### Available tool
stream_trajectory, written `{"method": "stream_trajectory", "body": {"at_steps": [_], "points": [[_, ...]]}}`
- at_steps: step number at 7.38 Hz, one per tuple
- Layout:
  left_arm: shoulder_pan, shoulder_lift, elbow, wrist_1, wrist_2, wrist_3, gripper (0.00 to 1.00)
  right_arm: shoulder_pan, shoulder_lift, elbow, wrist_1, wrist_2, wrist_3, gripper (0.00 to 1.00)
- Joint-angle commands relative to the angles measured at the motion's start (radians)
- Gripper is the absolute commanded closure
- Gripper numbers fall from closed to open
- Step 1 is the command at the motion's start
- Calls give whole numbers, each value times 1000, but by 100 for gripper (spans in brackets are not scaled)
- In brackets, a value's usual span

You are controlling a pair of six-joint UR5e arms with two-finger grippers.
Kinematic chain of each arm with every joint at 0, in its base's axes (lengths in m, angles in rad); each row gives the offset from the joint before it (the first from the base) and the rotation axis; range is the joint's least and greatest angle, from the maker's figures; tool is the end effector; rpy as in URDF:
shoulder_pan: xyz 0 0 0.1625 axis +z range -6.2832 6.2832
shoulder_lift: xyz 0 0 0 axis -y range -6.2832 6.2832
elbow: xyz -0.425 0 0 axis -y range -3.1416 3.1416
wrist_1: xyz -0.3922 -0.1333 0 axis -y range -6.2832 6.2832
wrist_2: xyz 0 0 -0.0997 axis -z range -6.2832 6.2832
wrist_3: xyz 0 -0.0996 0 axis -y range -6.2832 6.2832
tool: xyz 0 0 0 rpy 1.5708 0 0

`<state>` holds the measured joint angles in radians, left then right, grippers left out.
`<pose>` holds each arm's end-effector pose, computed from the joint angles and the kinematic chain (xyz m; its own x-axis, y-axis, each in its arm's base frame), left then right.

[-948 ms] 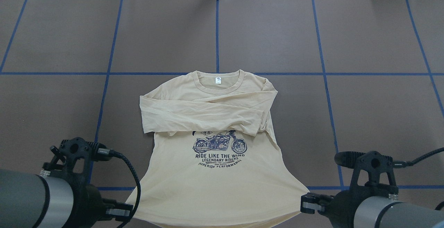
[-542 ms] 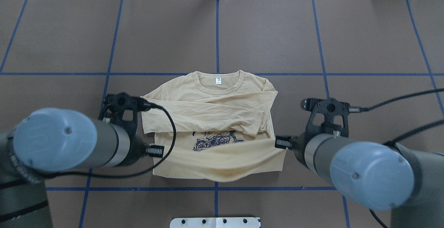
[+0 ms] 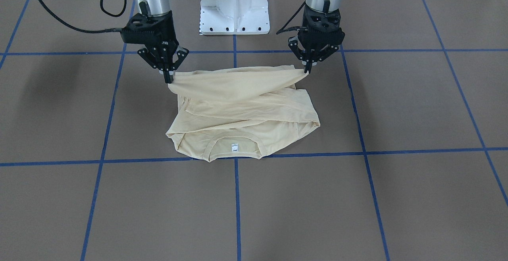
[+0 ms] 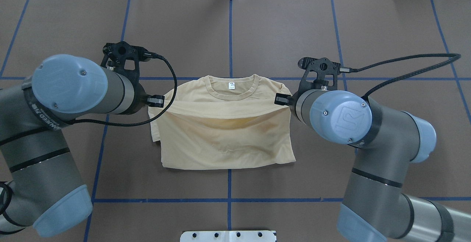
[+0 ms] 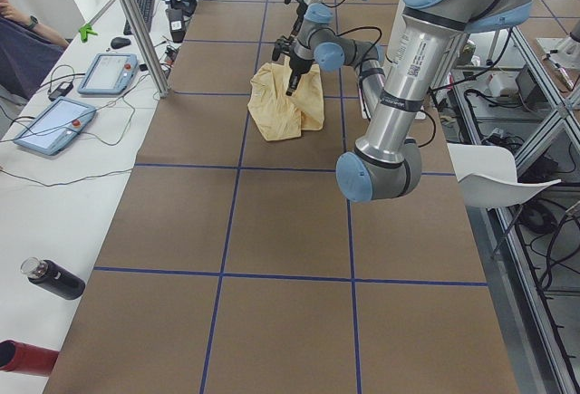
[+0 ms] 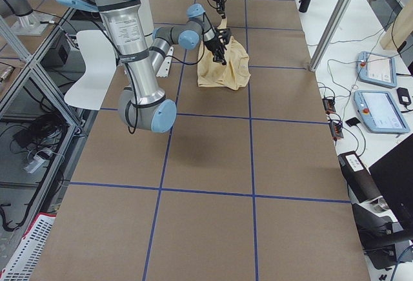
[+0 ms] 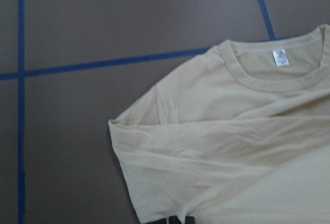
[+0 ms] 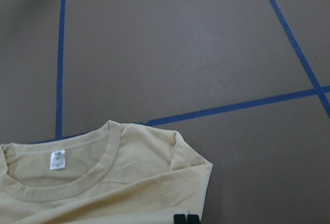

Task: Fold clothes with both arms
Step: 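Release the hem and raise both grippers away from the folded shirt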

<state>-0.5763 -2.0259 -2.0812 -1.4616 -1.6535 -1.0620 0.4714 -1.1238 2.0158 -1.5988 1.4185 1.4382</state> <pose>0.3932 -0.4047 0.2114 0.7189 0.1118 -0.6861 0.1610 0.9334 0.3207 -0.4400 -0.3909 0.2286 0.6464 0.1828 0.7407 -0.4703 0.8599 0.1982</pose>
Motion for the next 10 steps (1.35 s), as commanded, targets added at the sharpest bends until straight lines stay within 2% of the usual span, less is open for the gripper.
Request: {"method": "stream_trajectory", "body": {"at_steps": [1, 2, 4, 5, 6, 7, 8, 9, 10], "points": [[-20, -11, 157, -150, 23, 8, 100, 38, 42, -89, 13, 0, -21, 100], [-19, -23, 253, -252, 29, 8, 100, 47, 77, -159, 29, 0, -19, 100], [-19, -68, 419, -342, 66, 8, 100, 62, 113, -338, 153, 13, -19, 100], [-19, -68, 456, -389, 66, 10, 100, 73, 113, -397, 198, 19, -19, 100], [-20, -70, 467, -398, 64, 11, 100, 90, 117, -416, 200, 34, -19, 65], [-34, -70, 463, -434, 63, 105, 3, 113, 134, -416, 198, 61, -19, 1], [-65, -62, 449, -485, 38, 196, 0, 163, 151, -414, 195, 174, -39, 0], [-86, -54, 420, -483, -50, 218, 0, 206, 148, -404, 200, 266, -120, 0], [-89, 2, 356, -488, -104, 220, 0, 225, 124, -372, 201, 278, -178, 0]]}}
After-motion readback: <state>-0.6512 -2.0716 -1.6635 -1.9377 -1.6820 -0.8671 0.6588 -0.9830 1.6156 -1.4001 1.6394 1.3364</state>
